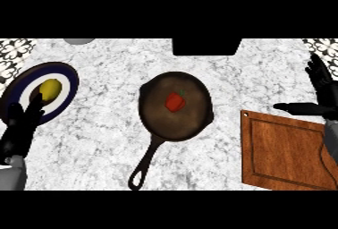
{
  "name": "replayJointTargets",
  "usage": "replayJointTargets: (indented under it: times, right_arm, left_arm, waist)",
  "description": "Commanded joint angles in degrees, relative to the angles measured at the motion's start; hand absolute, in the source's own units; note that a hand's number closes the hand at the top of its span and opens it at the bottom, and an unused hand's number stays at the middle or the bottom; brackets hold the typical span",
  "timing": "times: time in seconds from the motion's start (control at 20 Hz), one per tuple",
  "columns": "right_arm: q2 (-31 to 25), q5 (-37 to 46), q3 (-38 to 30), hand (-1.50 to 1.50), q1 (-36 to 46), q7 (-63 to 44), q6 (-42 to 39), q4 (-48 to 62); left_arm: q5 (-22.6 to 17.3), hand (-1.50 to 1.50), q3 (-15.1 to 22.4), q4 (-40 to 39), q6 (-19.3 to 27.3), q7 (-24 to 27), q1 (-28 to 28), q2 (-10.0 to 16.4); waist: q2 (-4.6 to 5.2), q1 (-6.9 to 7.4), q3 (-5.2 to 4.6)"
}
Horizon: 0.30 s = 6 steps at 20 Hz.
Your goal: Pick the bell pepper from the cutting board and place it in the pan
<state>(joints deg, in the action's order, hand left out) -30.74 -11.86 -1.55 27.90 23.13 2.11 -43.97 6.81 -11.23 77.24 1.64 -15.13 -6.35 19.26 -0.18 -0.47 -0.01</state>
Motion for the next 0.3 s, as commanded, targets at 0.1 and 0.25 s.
replayJointTargets:
  times: [0.1,0.25]
  right_arm:
    - [-4.31,-0.56,-3.98,-1.5,-5.75,-0.06,-6.24,-5.56]
    - [-11.13,-3.31,-7.05,-1.5,-10.43,2.27,-13.45,-5.63]
  left_arm:
    - [1.47,0.0,-0.39,-2.68,0.32,-0.67,-3.99,-0.14]
    - [0.77,0.0,0.08,0.69,-0.12,0.07,0.86,-1.36]
  waist:
    - [0.16,0.32,0.01]
    - [0.09,0.13,0.01]
